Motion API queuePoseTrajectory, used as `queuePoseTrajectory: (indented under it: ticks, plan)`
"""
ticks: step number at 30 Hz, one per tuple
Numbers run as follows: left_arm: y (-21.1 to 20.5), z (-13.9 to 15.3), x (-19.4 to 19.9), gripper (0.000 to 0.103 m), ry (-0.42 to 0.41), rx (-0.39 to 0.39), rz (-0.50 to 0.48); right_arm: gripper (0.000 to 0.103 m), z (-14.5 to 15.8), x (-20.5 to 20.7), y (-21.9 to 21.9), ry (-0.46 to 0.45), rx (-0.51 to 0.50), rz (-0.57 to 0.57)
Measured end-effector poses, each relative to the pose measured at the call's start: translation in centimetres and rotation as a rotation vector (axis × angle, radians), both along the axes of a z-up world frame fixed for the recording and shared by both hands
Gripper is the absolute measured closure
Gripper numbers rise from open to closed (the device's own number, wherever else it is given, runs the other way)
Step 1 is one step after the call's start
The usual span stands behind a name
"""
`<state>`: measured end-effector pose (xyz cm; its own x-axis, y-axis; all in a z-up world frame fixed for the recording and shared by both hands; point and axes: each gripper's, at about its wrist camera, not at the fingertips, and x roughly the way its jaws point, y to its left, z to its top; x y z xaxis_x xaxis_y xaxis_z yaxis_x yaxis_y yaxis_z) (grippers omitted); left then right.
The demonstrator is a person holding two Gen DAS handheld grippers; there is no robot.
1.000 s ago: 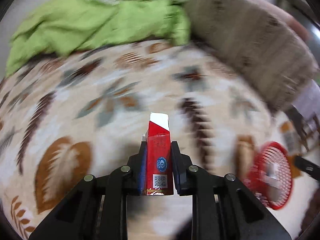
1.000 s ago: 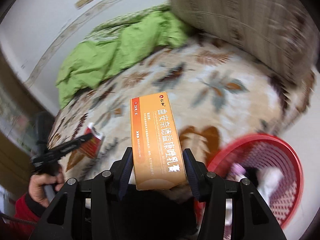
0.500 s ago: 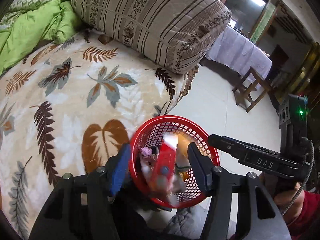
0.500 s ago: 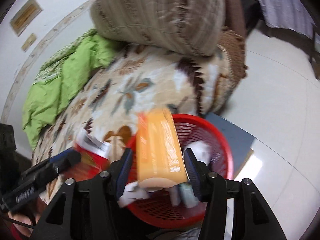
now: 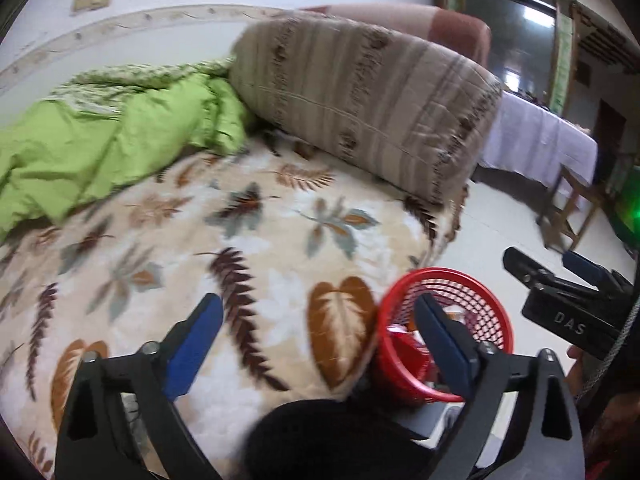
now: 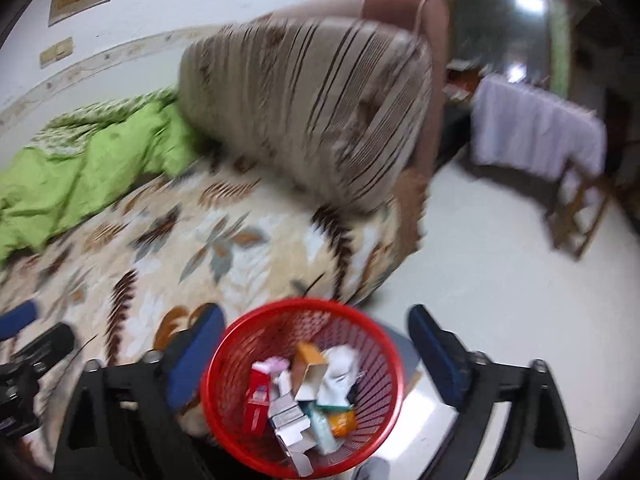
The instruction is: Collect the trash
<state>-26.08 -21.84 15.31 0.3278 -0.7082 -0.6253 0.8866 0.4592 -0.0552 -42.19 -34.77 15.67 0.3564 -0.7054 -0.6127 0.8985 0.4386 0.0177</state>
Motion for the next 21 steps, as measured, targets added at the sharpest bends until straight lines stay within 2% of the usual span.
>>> queuePoseTrajectory:
  ticks: [4,7,12,21]
  plan:
    - [2.3,-0.3,0.4,0.002,-0.041,0.022,0.069,0.001,0.5,0.6,2.6,-0.002,-0.04,-0.023]
    - [3.1,-0.8,0.7,0.002,-0.046,0.037,0.105,0.001,0.2,0.9,2.9,0.005,0.012,-0.008]
    - [3.6,-0.8,0.9,0.002,-0.049,0.043,0.138,0.001,-0.5,1.1,3.6,0.031,0.047,-0.006]
    - [3.0,-1.0,0.3,0.002,-0.107,0.094,0.167,0.001,-0.6,0.8,3.9,0.032,0.057,-0.007]
